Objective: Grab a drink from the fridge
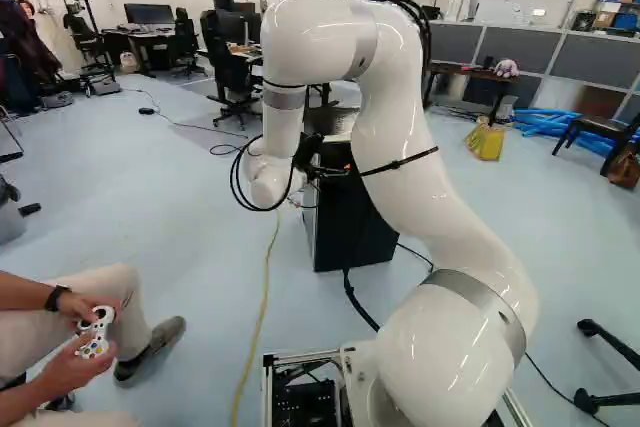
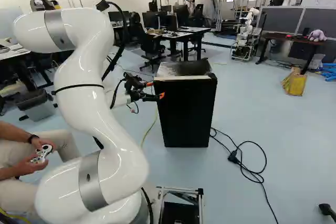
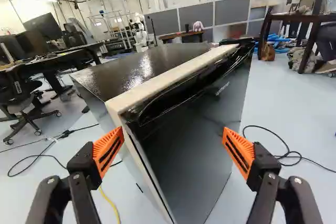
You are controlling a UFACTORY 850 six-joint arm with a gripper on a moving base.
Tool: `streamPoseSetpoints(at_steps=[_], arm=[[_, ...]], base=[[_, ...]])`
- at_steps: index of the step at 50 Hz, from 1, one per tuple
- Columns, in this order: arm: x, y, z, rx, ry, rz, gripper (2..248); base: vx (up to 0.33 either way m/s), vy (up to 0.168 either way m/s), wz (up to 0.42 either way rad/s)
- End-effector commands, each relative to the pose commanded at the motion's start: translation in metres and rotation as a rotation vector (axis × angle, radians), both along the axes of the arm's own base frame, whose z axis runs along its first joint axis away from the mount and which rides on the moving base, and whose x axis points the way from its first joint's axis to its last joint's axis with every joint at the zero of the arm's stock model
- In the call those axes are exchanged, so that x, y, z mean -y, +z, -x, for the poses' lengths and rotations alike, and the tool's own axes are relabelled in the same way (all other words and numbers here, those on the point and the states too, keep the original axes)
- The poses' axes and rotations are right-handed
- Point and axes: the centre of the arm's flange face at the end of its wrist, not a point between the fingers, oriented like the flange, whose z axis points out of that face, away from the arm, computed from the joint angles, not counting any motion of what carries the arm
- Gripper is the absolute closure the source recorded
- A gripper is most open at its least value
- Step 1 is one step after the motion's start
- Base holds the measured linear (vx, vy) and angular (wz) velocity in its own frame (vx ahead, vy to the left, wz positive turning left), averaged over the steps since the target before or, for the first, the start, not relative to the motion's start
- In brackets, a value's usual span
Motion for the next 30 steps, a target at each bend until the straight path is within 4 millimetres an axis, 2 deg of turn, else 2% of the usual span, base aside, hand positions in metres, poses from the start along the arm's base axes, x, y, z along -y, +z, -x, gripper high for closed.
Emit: streamPoseSetpoints(at_steps=[30], arm=[[-0.0020, -0.0006, -0.0076, 0.009, -0.004, -0.005, 3]], base=[[0.000, 0.000, 0.000]])
